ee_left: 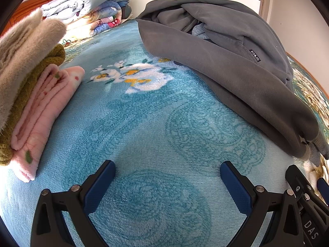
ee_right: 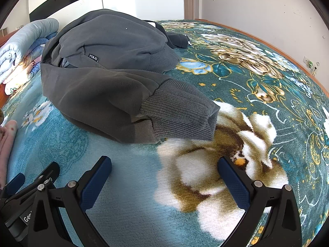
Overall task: Fold clothes
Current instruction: 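Reach both grippers toward the dark grey hoodie on the bed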
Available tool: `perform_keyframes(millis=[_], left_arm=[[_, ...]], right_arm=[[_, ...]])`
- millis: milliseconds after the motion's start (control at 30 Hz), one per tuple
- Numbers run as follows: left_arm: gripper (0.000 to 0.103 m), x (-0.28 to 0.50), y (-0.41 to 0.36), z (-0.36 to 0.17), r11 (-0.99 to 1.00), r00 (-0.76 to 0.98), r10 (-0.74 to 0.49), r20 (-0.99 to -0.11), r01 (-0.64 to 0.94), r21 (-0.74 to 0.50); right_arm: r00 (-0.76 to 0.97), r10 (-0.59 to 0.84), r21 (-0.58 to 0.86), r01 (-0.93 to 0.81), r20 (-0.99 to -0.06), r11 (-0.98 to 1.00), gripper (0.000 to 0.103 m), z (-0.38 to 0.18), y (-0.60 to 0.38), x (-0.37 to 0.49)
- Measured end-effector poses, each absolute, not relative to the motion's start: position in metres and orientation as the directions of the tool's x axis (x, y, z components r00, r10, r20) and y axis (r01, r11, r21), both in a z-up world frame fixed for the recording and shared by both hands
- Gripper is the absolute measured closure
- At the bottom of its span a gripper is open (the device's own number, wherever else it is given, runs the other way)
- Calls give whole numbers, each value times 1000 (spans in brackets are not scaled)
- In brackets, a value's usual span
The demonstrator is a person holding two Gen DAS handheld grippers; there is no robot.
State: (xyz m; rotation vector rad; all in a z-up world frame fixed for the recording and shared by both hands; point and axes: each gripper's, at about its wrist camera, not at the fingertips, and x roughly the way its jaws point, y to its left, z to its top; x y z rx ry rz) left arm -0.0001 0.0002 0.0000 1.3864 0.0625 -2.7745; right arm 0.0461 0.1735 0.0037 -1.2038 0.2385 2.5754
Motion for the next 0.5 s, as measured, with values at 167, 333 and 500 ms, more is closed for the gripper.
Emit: perform_keyframes(millis=[167,333,500], left_arm=[[0,-1,2,0,-998,-600,-17,-800,53,-18],[0,-1,1,0,-998,-601,-16,-799,53,-19],[0,2,-1,1,-998,-599,-17,-801,53,-19]], right_arm=[[-610,187,28,-326,-770,-945,0,4,173,46],[-609,187,29,-326,-771,-945,0,4,173,46],[-610,186,29,-325,-771,-945,0,5,171,47]])
